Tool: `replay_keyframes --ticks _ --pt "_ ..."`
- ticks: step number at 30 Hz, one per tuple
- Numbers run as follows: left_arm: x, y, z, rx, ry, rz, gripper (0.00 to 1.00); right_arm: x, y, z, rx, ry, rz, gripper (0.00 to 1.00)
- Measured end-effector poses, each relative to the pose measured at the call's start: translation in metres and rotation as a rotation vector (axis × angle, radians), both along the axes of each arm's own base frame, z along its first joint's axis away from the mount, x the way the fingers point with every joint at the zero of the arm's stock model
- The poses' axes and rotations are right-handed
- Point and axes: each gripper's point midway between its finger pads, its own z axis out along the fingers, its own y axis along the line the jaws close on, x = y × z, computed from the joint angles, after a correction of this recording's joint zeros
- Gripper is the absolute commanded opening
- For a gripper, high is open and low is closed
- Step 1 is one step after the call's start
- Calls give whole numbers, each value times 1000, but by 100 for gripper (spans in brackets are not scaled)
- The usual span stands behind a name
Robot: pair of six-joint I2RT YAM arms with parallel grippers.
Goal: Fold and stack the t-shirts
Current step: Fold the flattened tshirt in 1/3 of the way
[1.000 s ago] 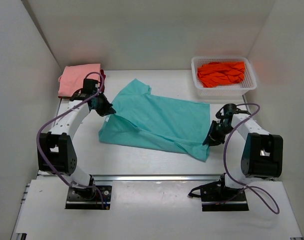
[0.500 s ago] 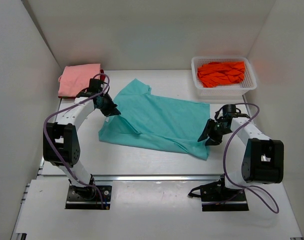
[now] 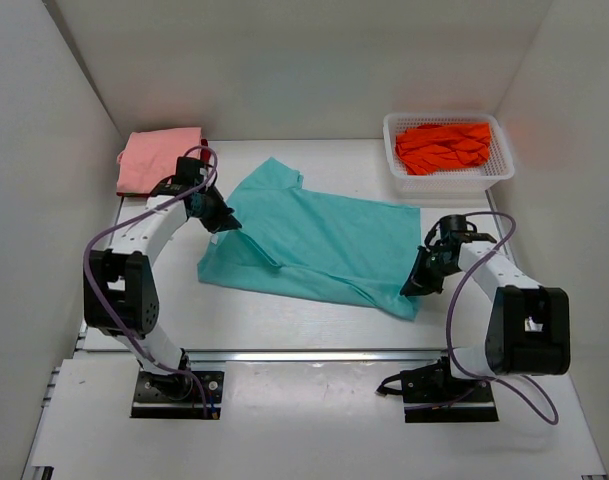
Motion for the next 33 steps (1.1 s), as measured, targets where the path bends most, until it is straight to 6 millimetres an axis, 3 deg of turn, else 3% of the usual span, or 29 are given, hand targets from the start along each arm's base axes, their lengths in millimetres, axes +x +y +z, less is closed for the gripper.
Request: replay_keyframes --ticks 6,11,17,24,30,33 --pt "-19 3 20 10 -33 -2 0 -13 1 12 2 -26 -22 0" --pt "-56 9 47 21 -100 -2 0 -46 6 17 21 13 -35 0" --pt "-96 15 44 16 -115 0 0 -87 15 23 47 17 -26 0" --pt "-134 20 33 4 -110 17 0 -121 16 26 64 35 -30 0" --pt "-147 25 41 4 -131 46 0 -145 23 29 87 102 -23 0" --pt "-151 33 47 17 -157 76 0 -145 24 32 94 85 -31 0"
